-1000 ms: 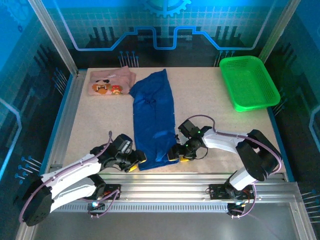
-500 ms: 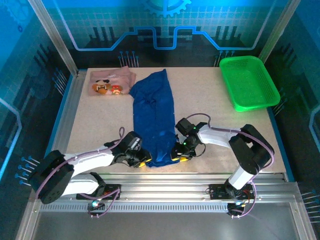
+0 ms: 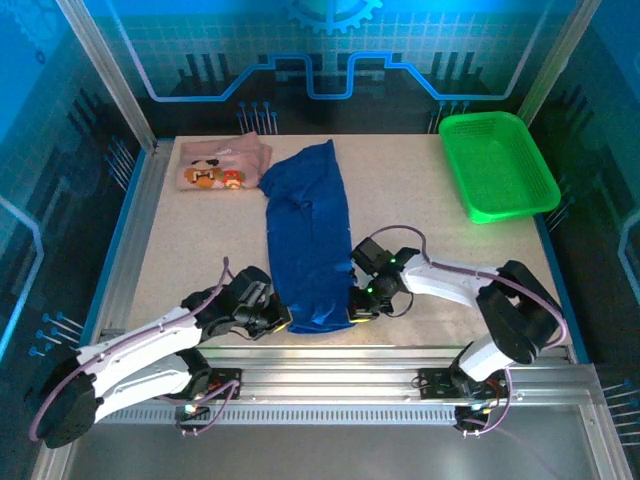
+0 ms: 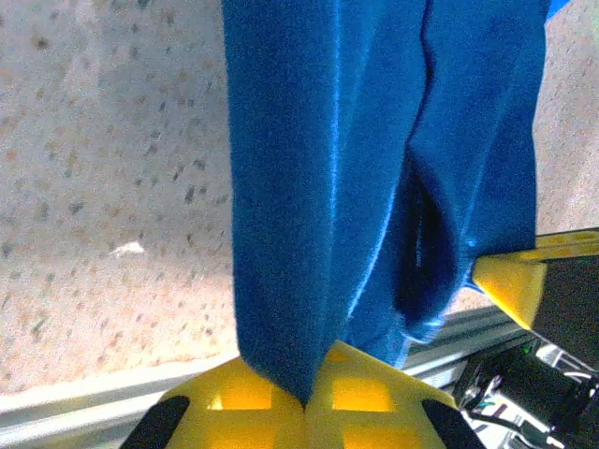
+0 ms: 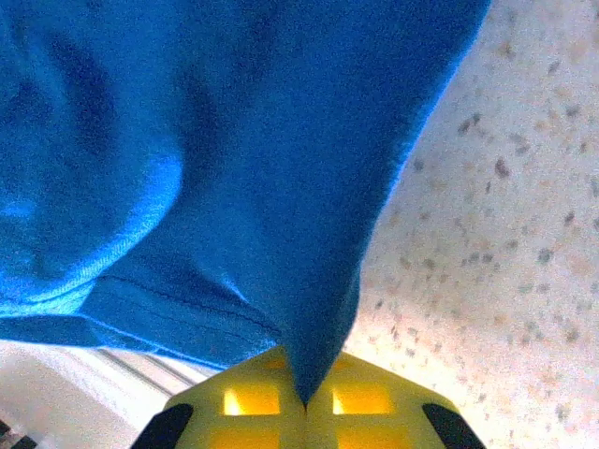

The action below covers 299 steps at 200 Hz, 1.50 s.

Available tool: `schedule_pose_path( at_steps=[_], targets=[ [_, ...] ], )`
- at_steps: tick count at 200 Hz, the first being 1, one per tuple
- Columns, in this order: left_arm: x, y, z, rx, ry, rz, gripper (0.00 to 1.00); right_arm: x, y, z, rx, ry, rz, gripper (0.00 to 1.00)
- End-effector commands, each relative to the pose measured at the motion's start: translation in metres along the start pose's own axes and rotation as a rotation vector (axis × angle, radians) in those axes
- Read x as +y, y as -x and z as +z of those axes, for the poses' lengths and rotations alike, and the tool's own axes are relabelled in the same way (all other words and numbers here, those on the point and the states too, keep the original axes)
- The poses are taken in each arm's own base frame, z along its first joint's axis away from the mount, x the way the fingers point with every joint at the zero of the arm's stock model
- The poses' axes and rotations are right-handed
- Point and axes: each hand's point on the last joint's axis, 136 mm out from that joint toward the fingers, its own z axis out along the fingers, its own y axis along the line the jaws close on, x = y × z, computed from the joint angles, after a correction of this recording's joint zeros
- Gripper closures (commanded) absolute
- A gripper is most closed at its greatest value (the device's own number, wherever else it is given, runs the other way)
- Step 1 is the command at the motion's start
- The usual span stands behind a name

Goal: Fold and stack the t-shirts

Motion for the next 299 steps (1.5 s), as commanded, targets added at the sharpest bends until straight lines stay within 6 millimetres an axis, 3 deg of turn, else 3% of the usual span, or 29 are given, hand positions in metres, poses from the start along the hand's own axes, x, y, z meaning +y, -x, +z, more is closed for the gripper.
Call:
schedule_pose_path(
  at_steps=[1,28,99,105,161,225,264,299],
  targets=[
    [0.039,-0.018,0.0,0.028,0.134,-0.034,0.97,-0.009,-0.024,-0.004,0.035,-0.065,0.02,0.97],
    [0.04,-0.028,-0.003,0.024,0.135,-0.038,0.97,-0.011,-0.034,-0.009,0.036,-0.089,0.023,0.98],
    [-0.007,-0.03,-0.029,0.015,0.061,-0.004,0.97,0.0,-0.041,-0.037,0.008,-0.107,-0.006,0.98],
    [-0.009,-0.031,-0.03,0.015,0.055,-0.004,0.97,0.008,-0.038,-0.043,-0.005,-0.092,-0.016,0.98],
    [0.005,-0.05,-0.015,0.04,0.087,-0.021,0.98,0.003,-0.051,-0.05,0.022,-0.1,-0.001,0.99],
    [-0.005,-0.069,-0.02,0.07,0.074,-0.012,0.98,0.005,-0.066,-0.066,0.02,-0.074,-0.014,1.0],
    [-0.026,-0.063,-0.034,0.044,0.023,-0.004,0.97,0.015,-0.058,-0.08,-0.021,-0.067,-0.039,0.99],
    [-0.04,-0.045,-0.041,0.011,-0.017,-0.03,0.97,0.028,-0.032,-0.088,-0.046,-0.052,-0.066,0.99]
  ],
)
